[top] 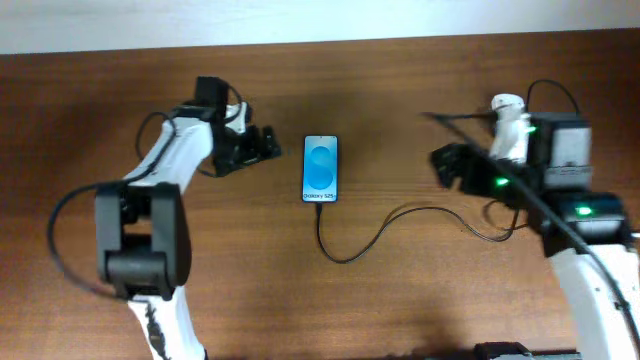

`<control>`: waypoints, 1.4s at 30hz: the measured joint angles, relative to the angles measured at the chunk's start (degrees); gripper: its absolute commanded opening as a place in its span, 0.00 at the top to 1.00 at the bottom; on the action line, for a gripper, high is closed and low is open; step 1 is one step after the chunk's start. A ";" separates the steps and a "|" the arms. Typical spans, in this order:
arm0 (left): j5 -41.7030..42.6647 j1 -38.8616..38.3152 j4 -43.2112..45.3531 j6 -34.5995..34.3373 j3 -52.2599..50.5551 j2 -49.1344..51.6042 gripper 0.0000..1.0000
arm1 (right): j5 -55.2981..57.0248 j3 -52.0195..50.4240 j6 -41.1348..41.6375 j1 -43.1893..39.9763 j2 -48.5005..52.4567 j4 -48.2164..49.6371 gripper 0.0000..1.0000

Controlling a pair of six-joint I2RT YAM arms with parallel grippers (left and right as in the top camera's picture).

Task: Plug charger to phone and switch on socket

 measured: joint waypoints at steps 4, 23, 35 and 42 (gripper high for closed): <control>-1.03 -0.04 -8.02 4.35 0.33 -21.44 0.02 | 0.46 1.09 -1.55 -12.41 -0.31 -3.15 0.04; 6.10 -4.48 -9.99 14.60 -15.47 -44.89 0.01 | -8.59 1.49 -5.35 -23.06 31.91 27.30 0.01; 6.10 -4.48 -9.99 14.58 -15.47 -44.89 0.01 | -5.35 1.49 -17.94 -23.06 32.87 30.32 0.02; 6.10 -4.48 -9.99 14.60 -15.45 -44.89 0.01 | -5.33 1.49 -24.11 -23.06 38.91 33.46 0.02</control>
